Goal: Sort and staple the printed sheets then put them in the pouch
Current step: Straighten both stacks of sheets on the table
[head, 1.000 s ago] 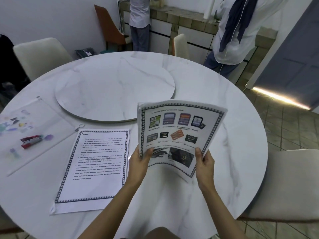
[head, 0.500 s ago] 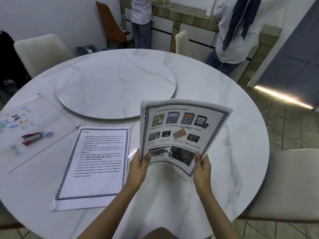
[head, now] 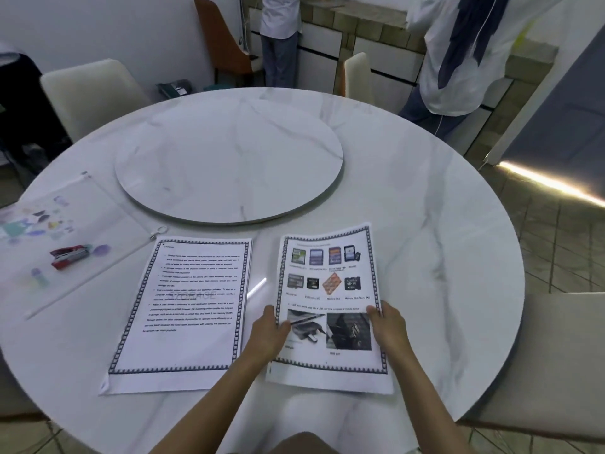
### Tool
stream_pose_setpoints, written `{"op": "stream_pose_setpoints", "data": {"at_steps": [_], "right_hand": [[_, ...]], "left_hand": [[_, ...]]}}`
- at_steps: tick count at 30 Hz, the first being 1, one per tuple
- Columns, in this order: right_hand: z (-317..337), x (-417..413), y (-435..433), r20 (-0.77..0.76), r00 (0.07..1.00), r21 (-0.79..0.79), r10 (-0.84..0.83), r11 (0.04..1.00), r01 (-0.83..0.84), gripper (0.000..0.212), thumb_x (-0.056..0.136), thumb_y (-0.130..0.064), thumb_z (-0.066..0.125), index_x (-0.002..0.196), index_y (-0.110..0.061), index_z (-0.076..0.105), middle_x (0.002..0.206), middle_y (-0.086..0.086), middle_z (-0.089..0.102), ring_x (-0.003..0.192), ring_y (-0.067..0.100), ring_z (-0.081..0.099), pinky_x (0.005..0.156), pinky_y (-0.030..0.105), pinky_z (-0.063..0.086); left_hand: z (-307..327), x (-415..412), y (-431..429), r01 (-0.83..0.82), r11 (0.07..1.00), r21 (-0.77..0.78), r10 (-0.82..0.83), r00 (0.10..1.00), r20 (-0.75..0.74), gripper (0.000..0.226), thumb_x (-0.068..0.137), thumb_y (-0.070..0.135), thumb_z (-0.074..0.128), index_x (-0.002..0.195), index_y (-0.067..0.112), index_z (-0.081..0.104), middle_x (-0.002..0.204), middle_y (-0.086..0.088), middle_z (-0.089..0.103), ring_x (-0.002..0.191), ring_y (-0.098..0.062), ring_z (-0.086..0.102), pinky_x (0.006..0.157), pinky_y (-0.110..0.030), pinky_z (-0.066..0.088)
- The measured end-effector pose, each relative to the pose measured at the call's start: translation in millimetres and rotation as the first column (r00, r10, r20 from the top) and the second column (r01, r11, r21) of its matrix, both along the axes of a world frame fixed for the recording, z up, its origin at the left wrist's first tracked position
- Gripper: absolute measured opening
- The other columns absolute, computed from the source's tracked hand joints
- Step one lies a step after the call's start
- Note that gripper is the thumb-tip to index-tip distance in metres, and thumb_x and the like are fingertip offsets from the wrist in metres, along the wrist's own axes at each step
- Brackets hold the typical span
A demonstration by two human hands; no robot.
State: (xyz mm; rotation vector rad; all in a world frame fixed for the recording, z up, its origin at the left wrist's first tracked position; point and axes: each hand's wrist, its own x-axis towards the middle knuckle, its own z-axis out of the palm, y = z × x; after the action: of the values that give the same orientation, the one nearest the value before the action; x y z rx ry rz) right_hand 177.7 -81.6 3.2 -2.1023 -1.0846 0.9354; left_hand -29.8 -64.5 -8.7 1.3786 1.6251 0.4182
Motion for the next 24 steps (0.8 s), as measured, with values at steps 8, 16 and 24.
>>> {"op": "stream_pose_setpoints", "data": {"at_steps": [8, 16, 24], "right_hand": [[-20, 3, 2, 0.027, 0.999, -0.065, -0.031, 0.997, 0.032, 0.029, 0.096, -0.011, 0.039, 0.116, 0.003, 0.054, 0.119, 0.021, 0.059, 0.106, 0.034, 0.056, 0.082, 0.026, 0.041], [-25, 19, 7, 0.200, 0.978, -0.002, -0.055, 0.998, 0.057, 0.033, 0.089, -0.014, 0.054, 0.116, 0.005, 0.051, 0.119, 0.024, 0.053, 0.109, 0.038, 0.051, 0.092, 0.038, 0.040], [-15, -11, 33, 0.329, 0.928, 0.060, 0.175, 0.977, -0.205, 0.021, 0.089, -0.011, 0.053, 0.108, -0.005, 0.058, 0.110, 0.016, 0.055, 0.107, 0.032, 0.049, 0.092, 0.040, 0.035]], "left_hand": [[-6, 1, -9, -0.087, 0.996, 0.007, 0.087, 0.991, -0.102, 0.030, 0.085, 0.014, 0.058, 0.113, 0.005, 0.049, 0.105, -0.006, 0.058, 0.086, -0.017, 0.055, 0.073, -0.025, 0.043], [1, -4, -20, -0.102, 0.995, -0.021, 0.093, 0.957, -0.274, 0.029, 0.085, 0.036, 0.049, 0.094, 0.008, 0.052, 0.090, -0.007, 0.049, 0.081, -0.024, 0.054, 0.073, -0.034, 0.045], [7, -41, -25, -0.180, 0.977, 0.113, 0.194, 0.973, -0.124, 0.038, 0.094, 0.024, 0.047, 0.130, 0.015, 0.049, 0.128, -0.004, 0.052, 0.112, -0.017, 0.053, 0.097, -0.028, 0.041]]}}
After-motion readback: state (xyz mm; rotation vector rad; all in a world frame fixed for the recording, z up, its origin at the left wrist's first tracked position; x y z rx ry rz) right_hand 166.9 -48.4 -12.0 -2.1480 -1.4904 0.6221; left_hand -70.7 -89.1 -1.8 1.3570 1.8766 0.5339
